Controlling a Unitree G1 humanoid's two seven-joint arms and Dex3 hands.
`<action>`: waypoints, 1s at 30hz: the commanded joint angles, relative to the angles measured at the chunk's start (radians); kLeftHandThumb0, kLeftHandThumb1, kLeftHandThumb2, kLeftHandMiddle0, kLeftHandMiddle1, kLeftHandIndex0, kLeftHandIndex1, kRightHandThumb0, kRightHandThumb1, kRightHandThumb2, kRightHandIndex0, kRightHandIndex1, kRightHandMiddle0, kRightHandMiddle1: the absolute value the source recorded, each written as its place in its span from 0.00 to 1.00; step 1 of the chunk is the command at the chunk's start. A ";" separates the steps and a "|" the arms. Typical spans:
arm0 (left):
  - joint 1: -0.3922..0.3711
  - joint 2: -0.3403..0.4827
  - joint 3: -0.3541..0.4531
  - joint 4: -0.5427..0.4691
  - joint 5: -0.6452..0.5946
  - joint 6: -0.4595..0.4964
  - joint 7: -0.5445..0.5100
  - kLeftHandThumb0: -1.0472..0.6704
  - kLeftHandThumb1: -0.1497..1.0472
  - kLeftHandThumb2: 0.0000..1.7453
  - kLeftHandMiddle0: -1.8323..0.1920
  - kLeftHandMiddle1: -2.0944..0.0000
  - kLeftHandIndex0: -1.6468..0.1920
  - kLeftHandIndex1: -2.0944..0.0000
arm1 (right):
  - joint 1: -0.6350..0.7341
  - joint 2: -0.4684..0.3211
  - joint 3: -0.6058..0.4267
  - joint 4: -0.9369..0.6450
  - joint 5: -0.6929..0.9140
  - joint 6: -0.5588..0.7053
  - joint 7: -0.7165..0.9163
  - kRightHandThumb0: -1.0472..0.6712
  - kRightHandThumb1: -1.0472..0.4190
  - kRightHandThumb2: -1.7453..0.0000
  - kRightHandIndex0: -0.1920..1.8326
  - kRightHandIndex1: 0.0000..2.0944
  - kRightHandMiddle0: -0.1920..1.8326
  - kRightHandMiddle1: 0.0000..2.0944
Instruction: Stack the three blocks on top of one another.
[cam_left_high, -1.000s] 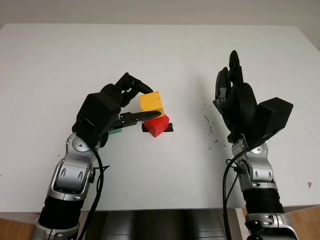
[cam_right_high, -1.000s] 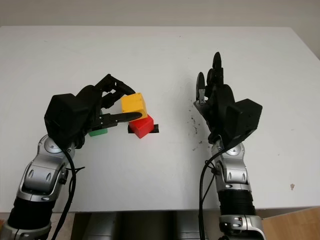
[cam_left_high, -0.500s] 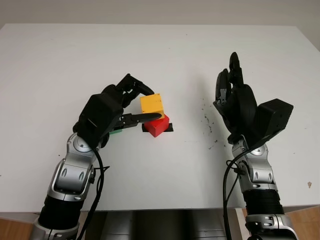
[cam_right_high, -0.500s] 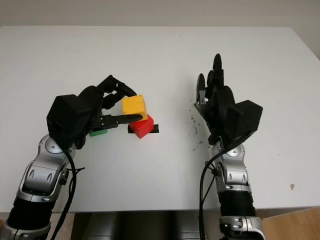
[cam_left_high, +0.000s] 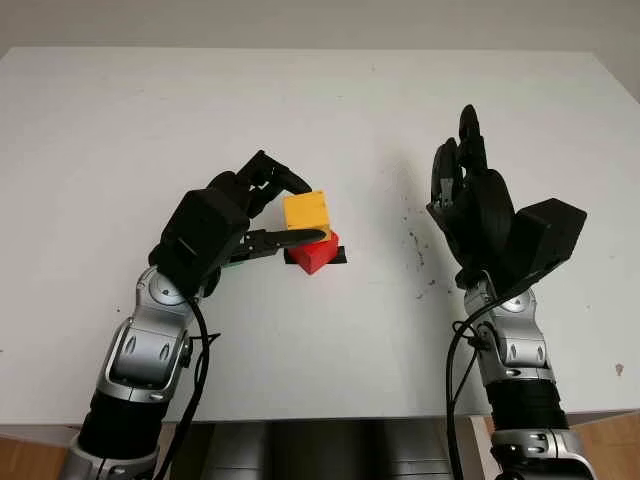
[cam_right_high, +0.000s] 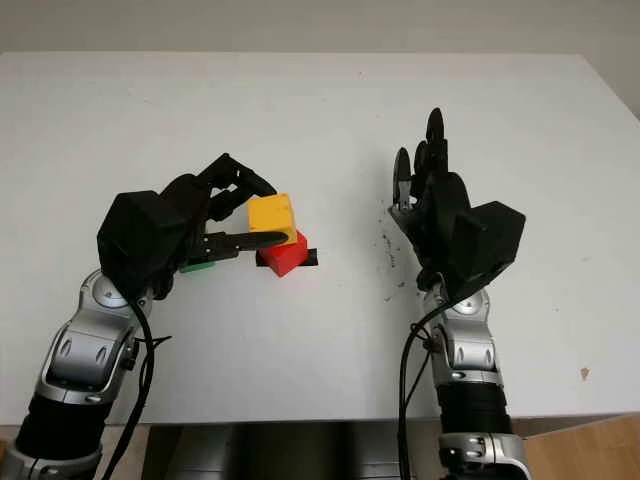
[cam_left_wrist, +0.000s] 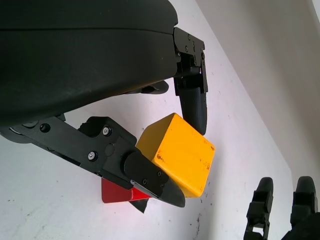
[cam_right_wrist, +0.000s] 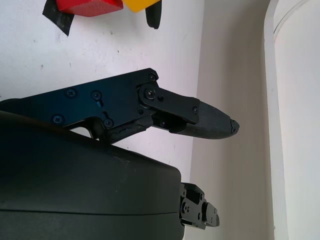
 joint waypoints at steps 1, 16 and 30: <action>-0.007 -0.004 0.004 0.003 -0.003 -0.001 0.003 0.36 0.97 0.03 0.78 0.98 0.79 0.25 | 0.009 0.003 -0.004 -0.014 0.000 -0.004 -0.004 0.27 0.00 0.62 0.01 0.03 0.01 0.02; -0.004 -0.008 0.003 -0.011 -0.004 0.006 0.000 0.26 1.00 0.06 0.84 0.98 0.84 0.73 | 0.009 0.003 -0.006 -0.015 0.008 -0.010 0.000 0.26 0.00 0.63 0.02 0.03 0.01 0.02; 0.068 -0.030 0.073 -0.145 -0.118 -0.085 0.001 0.19 1.00 0.27 0.86 0.97 0.86 0.90 | -0.001 -0.009 -0.008 -0.005 0.003 -0.013 0.012 0.27 0.00 0.63 0.01 0.02 0.01 0.02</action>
